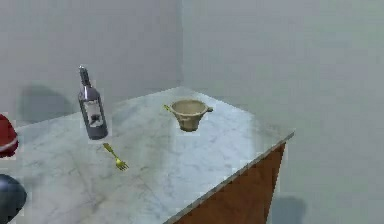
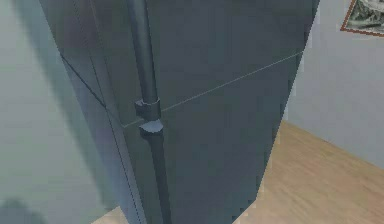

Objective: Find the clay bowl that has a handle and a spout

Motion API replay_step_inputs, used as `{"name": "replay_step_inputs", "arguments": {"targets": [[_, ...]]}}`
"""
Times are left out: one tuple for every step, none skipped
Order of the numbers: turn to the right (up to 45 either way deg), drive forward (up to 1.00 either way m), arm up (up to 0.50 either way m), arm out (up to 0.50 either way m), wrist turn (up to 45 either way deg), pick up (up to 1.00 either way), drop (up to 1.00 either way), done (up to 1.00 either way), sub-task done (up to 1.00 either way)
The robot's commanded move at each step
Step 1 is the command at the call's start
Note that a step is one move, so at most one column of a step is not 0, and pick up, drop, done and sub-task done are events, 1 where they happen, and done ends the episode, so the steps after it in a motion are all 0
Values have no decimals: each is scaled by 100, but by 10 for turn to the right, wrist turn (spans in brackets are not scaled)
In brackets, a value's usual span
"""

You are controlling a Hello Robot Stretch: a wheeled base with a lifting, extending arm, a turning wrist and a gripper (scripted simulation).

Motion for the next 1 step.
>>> {"name": "replay_step_inputs", "arguments": {"targets": [[0, 0, 0, 0, 0, 0, 0, 100, 0]]}}
